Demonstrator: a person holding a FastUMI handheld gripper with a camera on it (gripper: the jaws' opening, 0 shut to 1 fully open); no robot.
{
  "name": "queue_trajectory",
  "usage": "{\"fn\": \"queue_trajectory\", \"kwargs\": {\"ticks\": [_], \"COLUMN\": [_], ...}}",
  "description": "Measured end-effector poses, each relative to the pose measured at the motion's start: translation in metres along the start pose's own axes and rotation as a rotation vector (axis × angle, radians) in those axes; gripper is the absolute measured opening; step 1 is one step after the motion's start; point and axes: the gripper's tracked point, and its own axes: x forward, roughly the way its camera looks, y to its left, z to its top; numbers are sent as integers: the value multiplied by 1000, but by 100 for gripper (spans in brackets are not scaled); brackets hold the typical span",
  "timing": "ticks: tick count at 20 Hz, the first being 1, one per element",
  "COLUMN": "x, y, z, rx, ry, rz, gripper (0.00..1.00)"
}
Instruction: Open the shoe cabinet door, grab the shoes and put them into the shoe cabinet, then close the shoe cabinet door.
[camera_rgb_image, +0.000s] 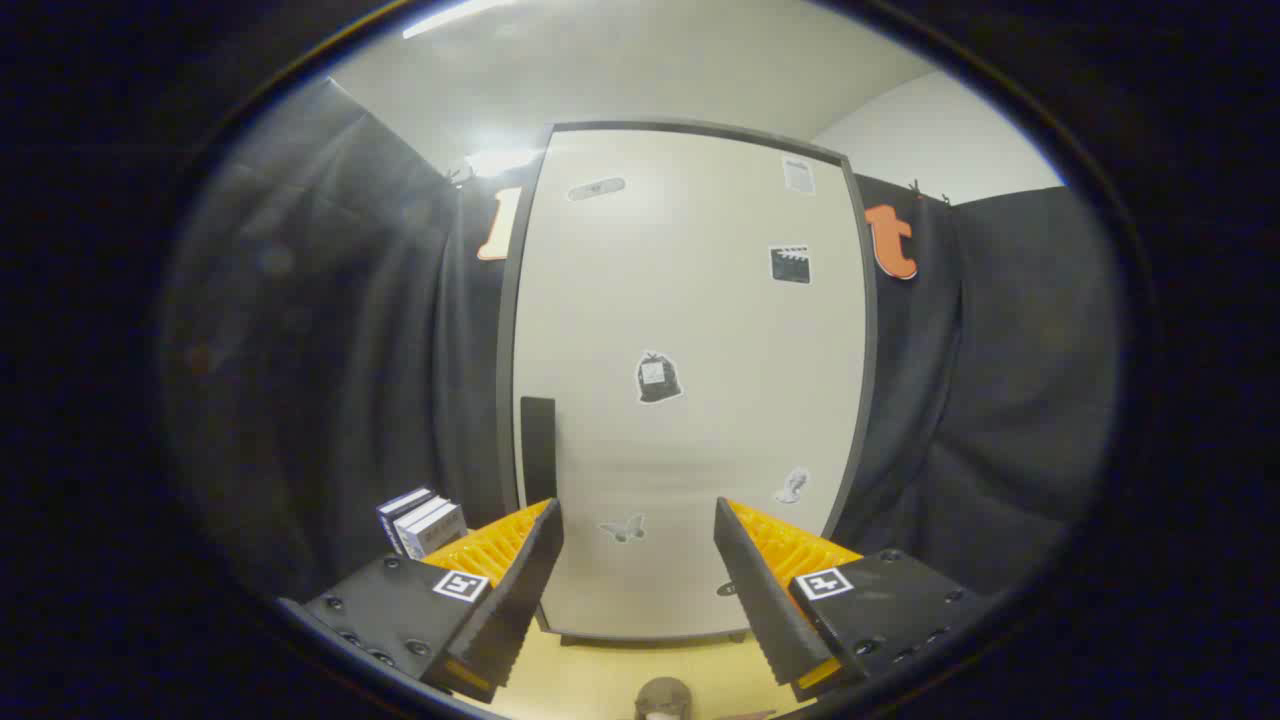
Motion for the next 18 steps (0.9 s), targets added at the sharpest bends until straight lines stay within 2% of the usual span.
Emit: {"fn": "queue_trajectory", "kwargs": {"ticks": [18], "x": [9], "y": [-8], "z": [0], "rx": [28], "ry": [5], "rz": [-20], "gripper": [95]}}
